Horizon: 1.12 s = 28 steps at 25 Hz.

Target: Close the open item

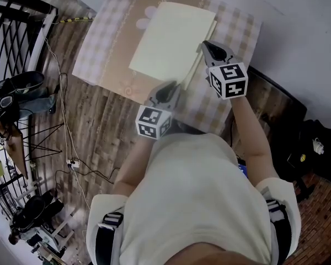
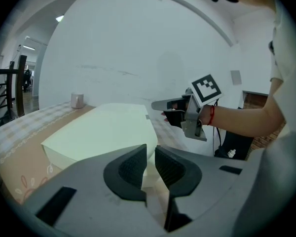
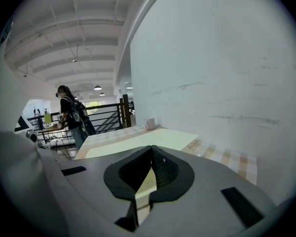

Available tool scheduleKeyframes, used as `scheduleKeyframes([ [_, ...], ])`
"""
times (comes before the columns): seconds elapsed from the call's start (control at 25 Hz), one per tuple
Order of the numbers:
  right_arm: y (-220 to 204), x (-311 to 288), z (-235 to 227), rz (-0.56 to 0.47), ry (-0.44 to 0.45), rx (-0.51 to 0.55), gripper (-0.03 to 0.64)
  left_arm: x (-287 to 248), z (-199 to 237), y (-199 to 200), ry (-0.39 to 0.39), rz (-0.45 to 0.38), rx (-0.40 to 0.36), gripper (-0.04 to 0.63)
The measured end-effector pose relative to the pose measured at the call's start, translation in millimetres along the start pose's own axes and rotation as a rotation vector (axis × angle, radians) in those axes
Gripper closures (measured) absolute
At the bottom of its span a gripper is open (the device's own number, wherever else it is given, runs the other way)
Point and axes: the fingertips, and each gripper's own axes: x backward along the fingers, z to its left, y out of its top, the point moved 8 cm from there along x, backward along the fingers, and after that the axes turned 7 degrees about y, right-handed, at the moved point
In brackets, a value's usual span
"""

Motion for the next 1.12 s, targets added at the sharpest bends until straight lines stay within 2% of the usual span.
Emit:
scheduleKeyframes([
  [0.32,-30,-36,3,0.112,0.055,-0.025,0.617,-13,-3,-11,-0.004,0.054,-0.056,0.554],
  [0.8,-59,-50,-1,0.214,0.023,0.014,0.617,-21,-8,-15,-0.006,0.117,-0.104,0.532],
  [0.92,-57,-52,1,0.253,0.008,-0.015,0.617,-22,-8,-17,-0.017,0.128,-0.114,0.523],
  [1.08,-55,-51,2,0.258,-0.005,-0.018,0.617,-23,-8,-18,-0.015,0.135,-0.057,0.497],
  [1.12,-55,-52,2,0.260,-0.013,-0.010,0.617,-22,-7,-19,-0.012,0.134,-0.039,0.549],
])
